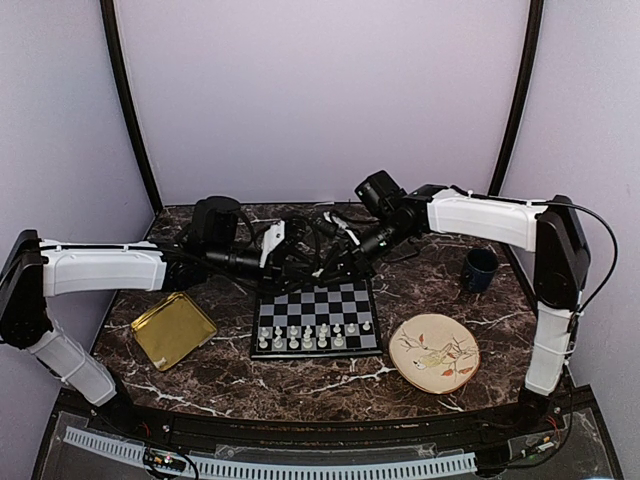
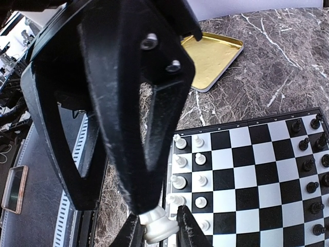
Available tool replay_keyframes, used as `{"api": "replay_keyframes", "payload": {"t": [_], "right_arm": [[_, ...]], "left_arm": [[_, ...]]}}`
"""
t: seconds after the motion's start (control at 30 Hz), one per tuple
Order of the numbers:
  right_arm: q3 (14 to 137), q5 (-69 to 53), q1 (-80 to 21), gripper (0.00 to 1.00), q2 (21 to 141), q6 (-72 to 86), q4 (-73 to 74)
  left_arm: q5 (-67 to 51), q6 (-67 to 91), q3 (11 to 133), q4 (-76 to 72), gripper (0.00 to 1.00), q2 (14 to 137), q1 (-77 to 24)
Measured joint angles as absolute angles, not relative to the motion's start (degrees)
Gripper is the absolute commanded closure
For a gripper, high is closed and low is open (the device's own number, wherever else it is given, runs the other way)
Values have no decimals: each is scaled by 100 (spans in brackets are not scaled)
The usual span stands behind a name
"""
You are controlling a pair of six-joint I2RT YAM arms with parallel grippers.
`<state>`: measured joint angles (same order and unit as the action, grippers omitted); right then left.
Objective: Set up the chess pieces on the board
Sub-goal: Pass from the right arm to the left
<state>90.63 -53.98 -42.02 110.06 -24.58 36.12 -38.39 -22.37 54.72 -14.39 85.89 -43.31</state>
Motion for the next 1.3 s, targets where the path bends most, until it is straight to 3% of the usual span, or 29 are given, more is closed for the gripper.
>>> {"api": "replay_keyframes", "payload": {"t": [0.17, 0.4, 0.77, 1.3], "right_arm": [[9061, -5398, -4250, 78, 11004, -2502, 3636], [9061, -5402, -4254, 78, 11004, -2504, 3680], [9061, -5402, -4257, 78, 11004, -2565, 3732], [9039, -5382, -4270, 78, 11004, -2611, 3789]], "left_arm": [[-3868, -2241, 5472, -1439, 68, 8576, -4331], [-4018, -2257, 5511, -1302, 59, 8425, -4331], [-3990, -2508, 5732, -827, 61, 8451, -4331], [-3828, -2434, 5771, -674, 90, 8794, -4324]]}}
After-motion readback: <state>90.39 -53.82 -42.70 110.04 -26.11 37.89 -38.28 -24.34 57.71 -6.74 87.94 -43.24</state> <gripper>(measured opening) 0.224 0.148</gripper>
